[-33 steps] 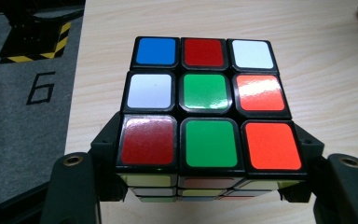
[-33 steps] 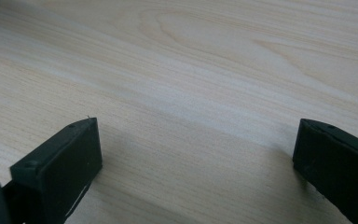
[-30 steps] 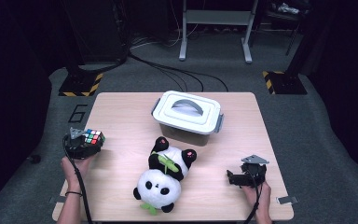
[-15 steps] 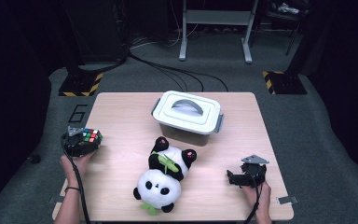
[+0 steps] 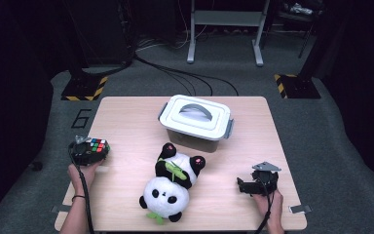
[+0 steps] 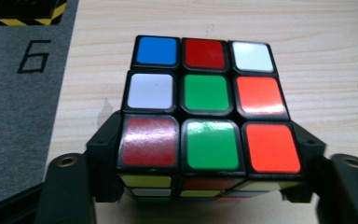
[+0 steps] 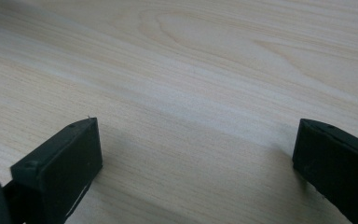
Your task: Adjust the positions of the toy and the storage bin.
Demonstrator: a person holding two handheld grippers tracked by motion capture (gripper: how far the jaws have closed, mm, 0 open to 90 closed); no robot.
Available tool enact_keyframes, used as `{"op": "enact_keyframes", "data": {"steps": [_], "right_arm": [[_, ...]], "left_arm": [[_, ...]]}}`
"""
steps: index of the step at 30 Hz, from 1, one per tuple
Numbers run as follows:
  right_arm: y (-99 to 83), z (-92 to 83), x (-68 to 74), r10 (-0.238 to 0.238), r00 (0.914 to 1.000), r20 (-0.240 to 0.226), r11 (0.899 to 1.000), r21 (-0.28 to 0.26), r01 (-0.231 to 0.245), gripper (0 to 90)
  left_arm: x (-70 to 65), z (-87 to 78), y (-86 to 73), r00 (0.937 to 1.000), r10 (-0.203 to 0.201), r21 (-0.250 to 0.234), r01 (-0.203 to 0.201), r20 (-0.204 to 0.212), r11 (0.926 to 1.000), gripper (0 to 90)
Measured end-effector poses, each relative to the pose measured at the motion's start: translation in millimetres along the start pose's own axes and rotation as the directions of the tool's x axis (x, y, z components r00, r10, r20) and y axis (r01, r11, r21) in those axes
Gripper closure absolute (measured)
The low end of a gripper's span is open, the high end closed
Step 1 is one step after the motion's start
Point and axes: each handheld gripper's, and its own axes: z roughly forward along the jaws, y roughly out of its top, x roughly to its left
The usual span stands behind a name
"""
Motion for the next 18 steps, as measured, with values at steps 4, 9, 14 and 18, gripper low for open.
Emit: {"op": "enact_keyframes", "data": {"steps": [4, 9, 14, 18], "right_arm": [[0.0, 0.0, 0.0, 0.0, 1.0, 0.0, 1.0, 0.0, 0.0, 0.5], [0.0, 0.0, -0.1, 0.0, 1.0, -0.001, 1.0, -0.001, 0.0, 0.5], [-0.1, 0.0, -0.2, 0.0, 1.0, -0.001, 1.0, -0.001, 0.0, 0.5], [-0.1, -0.1, -0.1, 0.002, 1.0, -0.002, 1.0, 0.0, -0.002, 0.6]], "left_arm": [[1.1, -9.7, 0.9, 0.9999, -0.009, 0.007, 0.009, -0.007, 0.9999, 14.7], [0.2, -24.6, 3.3, 0.9999, -0.007, 0.001, 0.007, -0.008, 1.0, 9.5], [-4.6, -43.0, 5.9, 0.9998, 0.013, -0.004, -0.014, -0.012, 0.9999, 7.4], [-10.7, -56.2, 3.8, 0.9997, 0.025, -0.016, -0.025, -0.007, 0.9996, 5.9]]}}
